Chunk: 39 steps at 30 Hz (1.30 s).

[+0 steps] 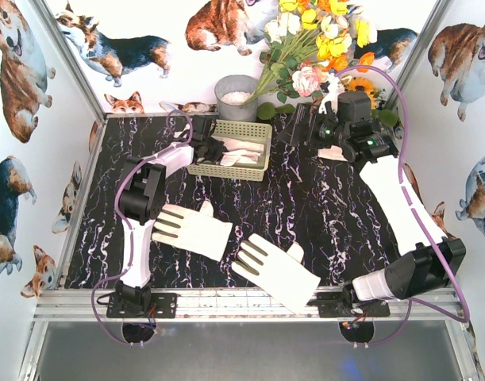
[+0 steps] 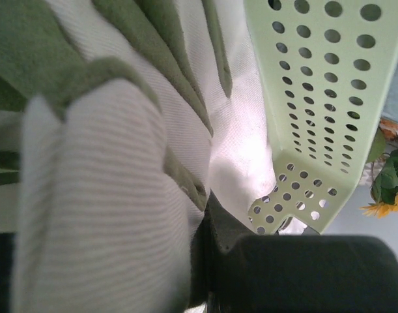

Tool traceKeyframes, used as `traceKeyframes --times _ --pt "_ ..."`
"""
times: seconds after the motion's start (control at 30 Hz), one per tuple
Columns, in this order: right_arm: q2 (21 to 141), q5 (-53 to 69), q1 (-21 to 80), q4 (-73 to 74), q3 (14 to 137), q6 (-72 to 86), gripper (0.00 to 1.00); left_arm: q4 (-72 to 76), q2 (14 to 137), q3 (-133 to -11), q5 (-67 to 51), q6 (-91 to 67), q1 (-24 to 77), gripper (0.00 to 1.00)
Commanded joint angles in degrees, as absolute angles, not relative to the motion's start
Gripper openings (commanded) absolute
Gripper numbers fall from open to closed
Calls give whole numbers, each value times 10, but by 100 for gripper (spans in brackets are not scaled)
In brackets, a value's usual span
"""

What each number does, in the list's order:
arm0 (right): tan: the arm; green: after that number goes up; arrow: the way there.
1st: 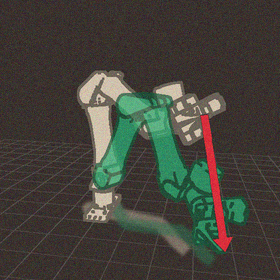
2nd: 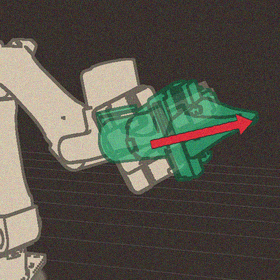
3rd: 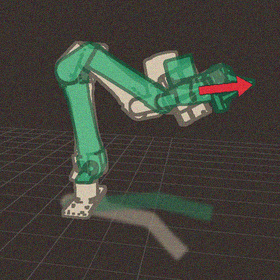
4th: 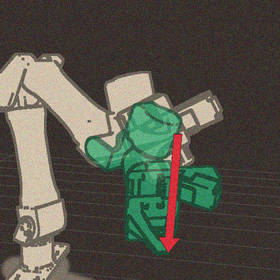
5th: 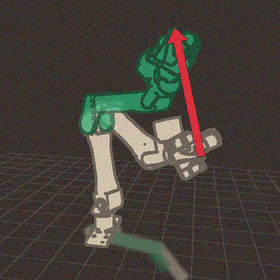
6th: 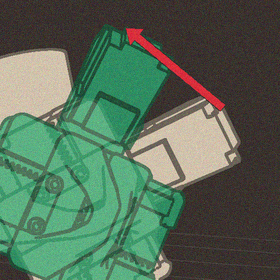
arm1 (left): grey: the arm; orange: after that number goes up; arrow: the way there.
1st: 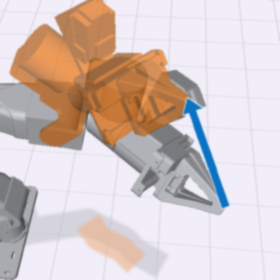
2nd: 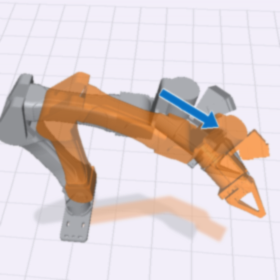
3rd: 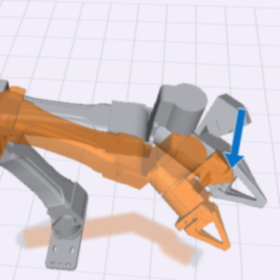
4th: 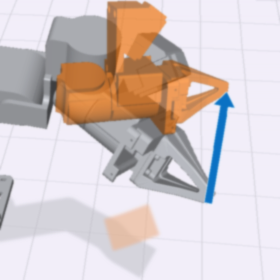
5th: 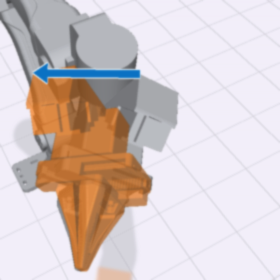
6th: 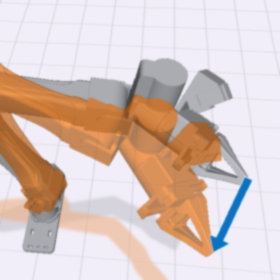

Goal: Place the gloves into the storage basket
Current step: Place the glove in the bin.

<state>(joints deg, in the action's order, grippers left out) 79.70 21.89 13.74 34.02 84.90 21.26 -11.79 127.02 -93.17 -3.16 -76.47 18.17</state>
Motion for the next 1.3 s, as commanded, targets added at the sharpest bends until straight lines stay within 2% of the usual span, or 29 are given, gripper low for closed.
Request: traceKeyframes --times 0.0,0.57,0.6,0.67,0.73,0.83,1.13,1.27 --pt "797 223 134 307 868 217 97 -118 1284 -944 -34 -790 176 0" --pt "792 219 134 302 858 216 97 -78 1318 -973 -34 -820 176 0" --pt "791 219 134 302 857 215 97 -80 1316 -972 -33 -817 177 4" --pt "791 218 134 301 857 215 97 -91 1308 -974 -28 -804 177 21" --pt "792 219 134 299 858 215 97 -113 1301 -979 -20 -783 177 34" --pt "792 219 134 296 858 215 97 -131 1292 -977 -18 -757 177 49" --pt "786 210 134 301 853 206 97 -171 1261 -972 -12 -705 177 69" --pt "781 202 134 303 850 201 97 -187 1243 -967 -13 -696 177 73"
